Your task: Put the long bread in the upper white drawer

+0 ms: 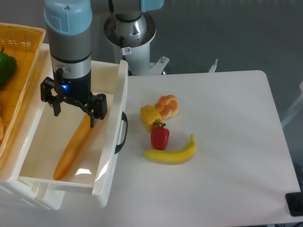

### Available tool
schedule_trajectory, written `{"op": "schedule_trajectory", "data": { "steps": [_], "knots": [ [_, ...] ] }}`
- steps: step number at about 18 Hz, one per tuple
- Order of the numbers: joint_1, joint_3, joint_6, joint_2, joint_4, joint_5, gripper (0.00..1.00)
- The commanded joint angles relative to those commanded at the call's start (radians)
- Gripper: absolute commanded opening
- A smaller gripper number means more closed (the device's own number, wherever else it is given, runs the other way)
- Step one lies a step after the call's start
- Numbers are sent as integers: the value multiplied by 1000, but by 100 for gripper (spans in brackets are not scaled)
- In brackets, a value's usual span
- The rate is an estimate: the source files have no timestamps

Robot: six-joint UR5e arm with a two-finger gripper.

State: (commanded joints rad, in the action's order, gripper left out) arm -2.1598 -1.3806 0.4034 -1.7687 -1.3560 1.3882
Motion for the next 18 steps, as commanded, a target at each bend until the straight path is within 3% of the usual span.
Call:
{"op": "schedule_trajectory", "data": {
  "steps": [3,13,18],
  "knots": [
    [-29,2,20,0,-12,8,100],
    [-385,-26,375,-5,12,17,100],
    [-483,-57,588,-66,18,92,100]
  ]
}}
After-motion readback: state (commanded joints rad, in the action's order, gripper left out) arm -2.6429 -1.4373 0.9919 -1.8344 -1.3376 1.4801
